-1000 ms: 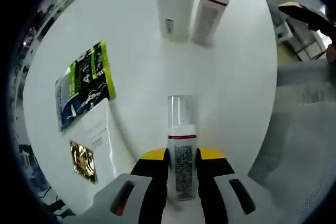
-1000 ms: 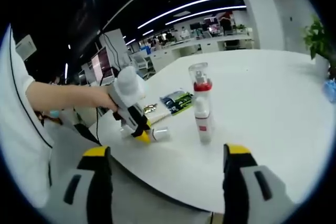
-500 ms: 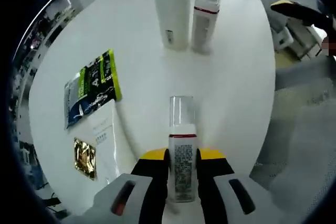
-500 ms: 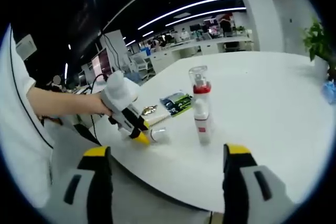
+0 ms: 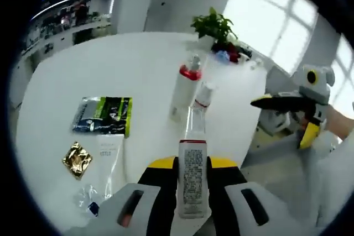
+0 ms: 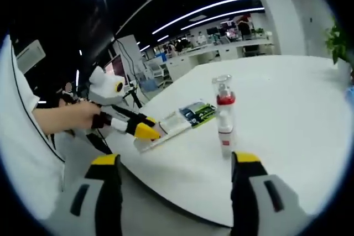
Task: Arrange the skincare products in the storage area until every visible bottle or jar stands upright without overlapping.
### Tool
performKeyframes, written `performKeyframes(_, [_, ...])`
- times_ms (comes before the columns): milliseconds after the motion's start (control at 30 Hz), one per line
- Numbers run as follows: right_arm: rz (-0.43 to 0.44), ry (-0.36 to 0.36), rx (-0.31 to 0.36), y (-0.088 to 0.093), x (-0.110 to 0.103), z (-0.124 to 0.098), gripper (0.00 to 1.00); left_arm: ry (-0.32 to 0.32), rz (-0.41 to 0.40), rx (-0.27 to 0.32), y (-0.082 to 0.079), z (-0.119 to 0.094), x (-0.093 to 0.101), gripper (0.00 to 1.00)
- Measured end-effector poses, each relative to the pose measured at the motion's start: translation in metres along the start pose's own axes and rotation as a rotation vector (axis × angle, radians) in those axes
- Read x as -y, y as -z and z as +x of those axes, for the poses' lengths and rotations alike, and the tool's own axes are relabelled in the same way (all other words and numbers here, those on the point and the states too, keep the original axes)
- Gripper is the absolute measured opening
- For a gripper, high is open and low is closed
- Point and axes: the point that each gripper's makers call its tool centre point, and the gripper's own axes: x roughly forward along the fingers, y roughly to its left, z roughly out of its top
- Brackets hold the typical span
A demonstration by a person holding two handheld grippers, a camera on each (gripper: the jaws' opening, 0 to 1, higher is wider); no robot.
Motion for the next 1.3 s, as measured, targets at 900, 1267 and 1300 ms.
performKeyframes(900, [0.329, -0.418, 0.313, -0.104, -0.066, 0.018, 0.45, 0.478, -0.248, 0.33, -0.057, -0.06, 0.107, 0.17])
performKeyframes(1267, [0.376, -0.465, 0.371, -0.119, -0.074, 0.009, 0.27, 0.48, -0.174, 0.278, -0.05, -0.059, 0.118, 0.17])
performKeyframes(1300, [0.379, -0.467, 0.374, -0.12, -0.074, 0.008, 0.24, 0.478, -0.177, 0.278, -0.049, -0.059, 0.118, 0.17])
